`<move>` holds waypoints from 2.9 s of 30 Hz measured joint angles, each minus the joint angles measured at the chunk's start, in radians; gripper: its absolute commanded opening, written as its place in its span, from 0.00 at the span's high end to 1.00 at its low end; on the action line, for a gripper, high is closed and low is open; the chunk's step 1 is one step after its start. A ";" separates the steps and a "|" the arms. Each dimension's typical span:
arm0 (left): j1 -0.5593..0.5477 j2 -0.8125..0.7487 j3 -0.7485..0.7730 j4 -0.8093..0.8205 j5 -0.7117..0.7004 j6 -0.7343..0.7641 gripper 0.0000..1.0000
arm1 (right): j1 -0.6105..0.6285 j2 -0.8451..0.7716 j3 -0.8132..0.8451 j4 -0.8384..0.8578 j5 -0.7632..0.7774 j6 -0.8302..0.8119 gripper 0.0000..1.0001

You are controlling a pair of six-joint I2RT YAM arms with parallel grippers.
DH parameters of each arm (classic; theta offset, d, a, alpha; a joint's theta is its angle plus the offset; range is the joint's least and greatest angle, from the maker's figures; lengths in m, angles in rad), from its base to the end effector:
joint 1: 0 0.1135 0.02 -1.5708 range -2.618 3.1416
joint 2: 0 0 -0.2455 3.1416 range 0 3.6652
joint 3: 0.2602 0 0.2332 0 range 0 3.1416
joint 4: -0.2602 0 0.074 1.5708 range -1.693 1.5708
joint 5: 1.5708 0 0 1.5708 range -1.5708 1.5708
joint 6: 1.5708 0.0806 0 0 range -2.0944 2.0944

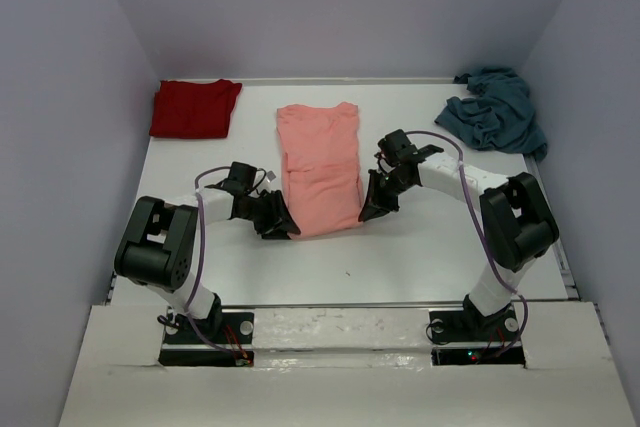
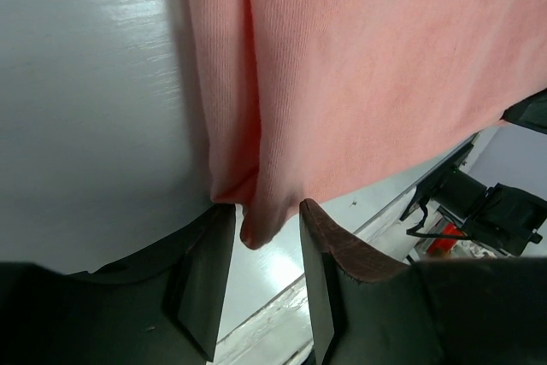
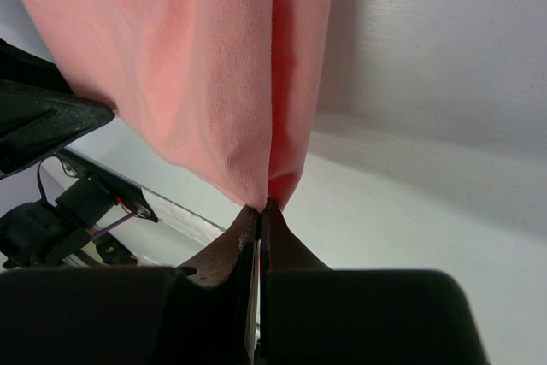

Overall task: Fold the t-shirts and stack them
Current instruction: Fold the tshirt

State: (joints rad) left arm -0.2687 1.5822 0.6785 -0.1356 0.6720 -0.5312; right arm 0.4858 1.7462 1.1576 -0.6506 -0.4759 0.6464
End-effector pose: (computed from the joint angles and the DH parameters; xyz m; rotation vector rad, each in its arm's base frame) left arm 0.2555 -0.1224 0.1009 -0.0984 2.6961 -1.1486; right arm 0.2755 0.1872 0.1423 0.1189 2.9910 0.8807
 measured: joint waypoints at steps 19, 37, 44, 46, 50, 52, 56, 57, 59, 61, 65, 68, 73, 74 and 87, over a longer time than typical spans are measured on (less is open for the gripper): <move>0.000 -0.010 0.044 -0.069 -0.030 0.014 1.00 | 0.000 0.003 0.000 0.002 -0.003 0.000 1.00; 0.000 -0.026 0.372 -0.230 -0.083 0.022 1.00 | -0.012 0.003 0.232 -0.085 0.033 -0.061 1.00; 0.001 0.010 0.405 -0.266 -0.094 0.023 1.00 | -0.069 0.039 0.336 -0.136 0.036 -0.108 1.00; 0.002 0.028 0.432 -0.271 -0.096 0.024 1.00 | -0.078 0.066 0.367 -0.147 0.036 -0.119 1.00; 0.016 0.075 0.501 -0.275 -0.100 0.024 1.00 | -0.093 0.117 0.417 -0.161 0.035 -0.134 1.00; 0.029 0.103 0.537 -0.277 -0.101 0.023 1.00 | -0.094 0.145 0.443 -0.165 0.035 -0.139 1.00; 0.042 0.156 0.624 -0.290 -0.105 0.021 1.00 | -0.095 0.191 0.496 -0.175 0.034 -0.151 1.00; 0.042 0.173 0.654 -0.293 -0.106 0.021 1.00 | -0.098 0.204 0.517 -0.181 0.034 -0.156 1.00; 0.045 0.189 0.690 -0.293 -0.106 0.022 1.00 | -0.101 0.224 0.552 -0.188 0.034 -0.161 1.00; 0.048 0.201 0.719 -0.296 -0.108 0.022 1.00 | -0.106 0.246 0.595 -0.193 0.032 -0.168 1.00; 0.055 0.226 0.768 -0.309 -0.108 0.023 1.00 | -0.126 0.308 0.709 -0.220 0.030 -0.184 1.00; 0.061 0.252 0.803 -0.320 -0.108 0.024 1.00 | -0.138 0.345 0.773 -0.235 0.026 -0.192 1.00; 0.075 0.306 0.866 -0.336 -0.105 0.026 1.00 | -0.153 0.420 0.883 -0.270 0.023 -0.207 1.00; 0.080 0.317 0.880 -0.339 -0.105 0.026 1.00 | -0.153 0.430 0.897 -0.273 0.022 -0.208 1.00; 0.119 0.457 1.071 -0.370 -0.099 0.036 1.00 | -0.169 0.565 1.094 -0.309 -0.004 -0.218 1.00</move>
State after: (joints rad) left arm -0.1501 2.0396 1.7493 -0.5056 0.5728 -0.4953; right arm 0.3172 2.3116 2.2513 -0.9596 -0.4801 0.4282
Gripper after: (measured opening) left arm 0.026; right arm 0.021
